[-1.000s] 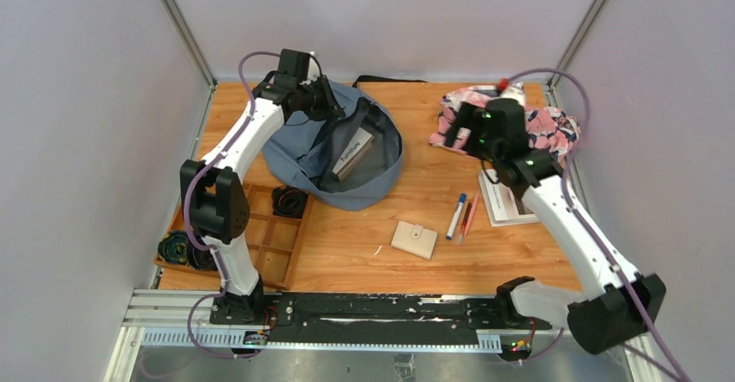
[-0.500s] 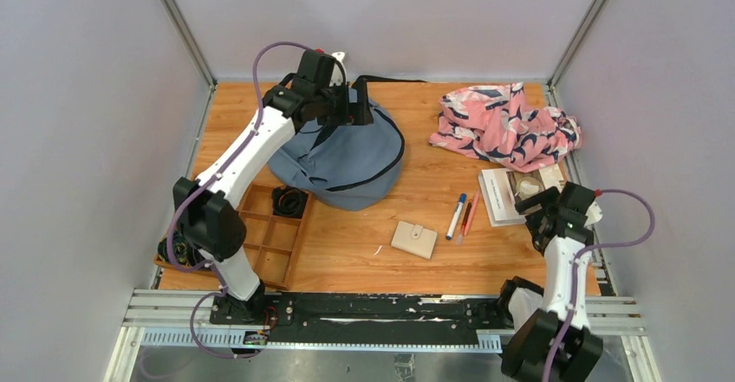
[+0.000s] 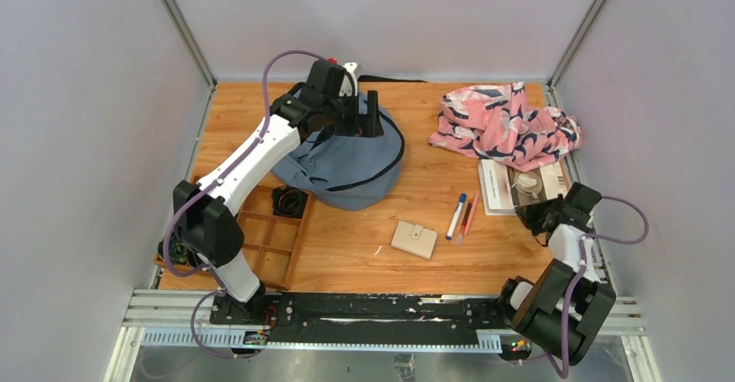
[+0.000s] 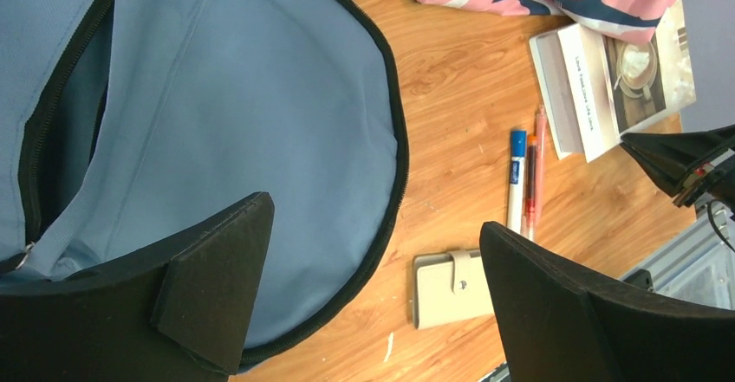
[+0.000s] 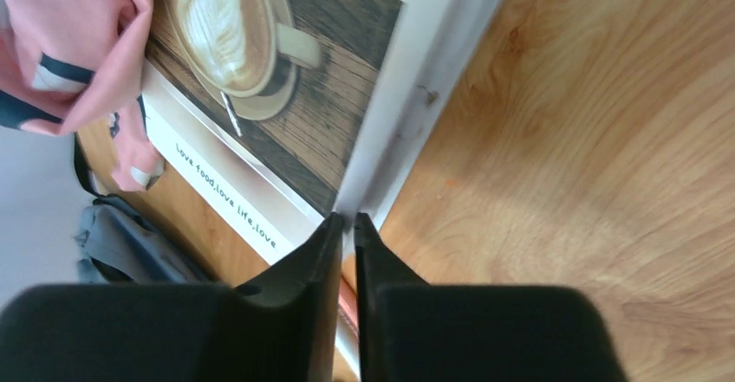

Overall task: Pack the student bag
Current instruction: Pick up the book from the center of the board.

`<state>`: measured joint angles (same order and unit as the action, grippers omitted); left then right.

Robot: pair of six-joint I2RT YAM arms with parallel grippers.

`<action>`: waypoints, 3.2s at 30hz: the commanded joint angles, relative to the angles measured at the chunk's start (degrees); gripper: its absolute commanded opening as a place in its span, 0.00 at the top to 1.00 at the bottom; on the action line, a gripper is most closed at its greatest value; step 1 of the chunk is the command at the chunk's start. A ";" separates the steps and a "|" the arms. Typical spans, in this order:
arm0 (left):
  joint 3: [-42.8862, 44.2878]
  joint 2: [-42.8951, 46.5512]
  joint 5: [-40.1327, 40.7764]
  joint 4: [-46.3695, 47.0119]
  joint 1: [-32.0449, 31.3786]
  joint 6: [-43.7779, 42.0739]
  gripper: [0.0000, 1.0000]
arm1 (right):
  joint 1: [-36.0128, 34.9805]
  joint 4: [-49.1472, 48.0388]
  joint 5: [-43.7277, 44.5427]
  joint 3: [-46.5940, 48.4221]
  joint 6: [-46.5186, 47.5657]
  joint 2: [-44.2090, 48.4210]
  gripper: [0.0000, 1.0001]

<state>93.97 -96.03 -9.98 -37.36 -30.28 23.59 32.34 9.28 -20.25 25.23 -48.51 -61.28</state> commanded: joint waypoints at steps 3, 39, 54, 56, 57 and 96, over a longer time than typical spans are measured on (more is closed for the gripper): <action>-0.42 -0.73 -1.47 1.77 -0.57 0.06 0.02 | 2.74 -0.58 -0.81 -3.62 -2.73 2.06 1.00; -3.62 1.42 -4.99 3.17 -0.65 0.20 0.03 | 3.70 -10.55 -9.07 -5.21 -8.04 1.07 0.57; -3.88 1.11 -5.72 3.52 -0.65 0.82 0.03 | 3.70 -14.61 -9.81 -6.93 -9.98 -0.92 0.57; -3.86 0.94 -5.75 3.55 -0.65 0.81 0.03 | 3.70 -15.09 -9.71 -7.16 -10.20 -1.22 0.57; -3.88 0.93 -5.75 3.57 -0.65 0.84 0.03 | 3.70 -15.23 -9.83 -7.11 -10.20 -1.61 0.57; -4.76 1.39 -5.49 3.59 -1.36 1.28 0.03 | 3.70 -19.44 -11.08 -3.13 -9.63 -6.02 0.98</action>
<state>89.84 -95.98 -14.98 -35.53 -31.00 24.69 35.29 -9.76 -31.48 19.57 -58.76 -67.42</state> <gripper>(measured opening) 0.967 0.118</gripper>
